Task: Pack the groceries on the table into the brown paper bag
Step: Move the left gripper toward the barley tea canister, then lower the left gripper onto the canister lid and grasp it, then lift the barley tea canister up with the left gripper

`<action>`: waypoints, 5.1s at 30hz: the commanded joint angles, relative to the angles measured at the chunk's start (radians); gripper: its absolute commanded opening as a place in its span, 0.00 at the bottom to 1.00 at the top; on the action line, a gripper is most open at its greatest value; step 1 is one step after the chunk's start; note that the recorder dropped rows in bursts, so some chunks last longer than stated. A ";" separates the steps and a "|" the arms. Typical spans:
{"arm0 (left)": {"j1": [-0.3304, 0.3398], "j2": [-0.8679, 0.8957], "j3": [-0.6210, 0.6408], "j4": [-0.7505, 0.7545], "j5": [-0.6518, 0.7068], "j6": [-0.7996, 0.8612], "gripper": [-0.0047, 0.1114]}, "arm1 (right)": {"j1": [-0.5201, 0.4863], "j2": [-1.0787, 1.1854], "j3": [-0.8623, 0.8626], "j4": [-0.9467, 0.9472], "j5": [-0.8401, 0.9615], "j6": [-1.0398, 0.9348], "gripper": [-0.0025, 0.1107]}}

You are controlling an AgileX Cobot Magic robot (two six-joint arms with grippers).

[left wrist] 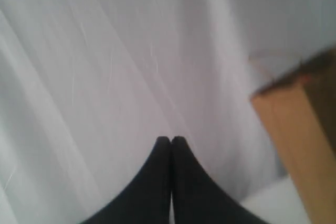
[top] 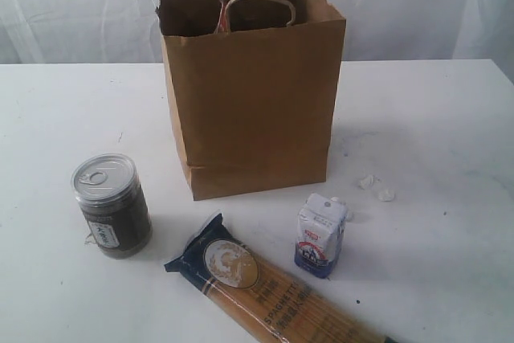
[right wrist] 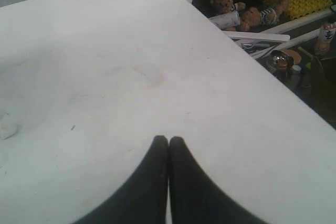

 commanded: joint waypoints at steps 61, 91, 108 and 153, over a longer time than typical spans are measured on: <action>-0.004 1.061 -0.764 -0.875 0.988 0.512 0.04 | 0.002 0.004 0.018 -0.017 -0.144 -0.125 0.02; -0.006 1.358 -0.914 -1.153 1.182 1.028 0.94 | 0.005 0.089 0.018 0.017 -0.229 -0.038 0.02; -0.200 1.515 -0.914 -0.912 1.074 1.075 0.94 | 0.005 0.089 0.018 0.017 -0.229 -0.038 0.02; -0.215 1.400 -1.099 -0.819 1.143 0.767 0.04 | 0.005 0.089 0.018 0.017 -0.229 -0.038 0.02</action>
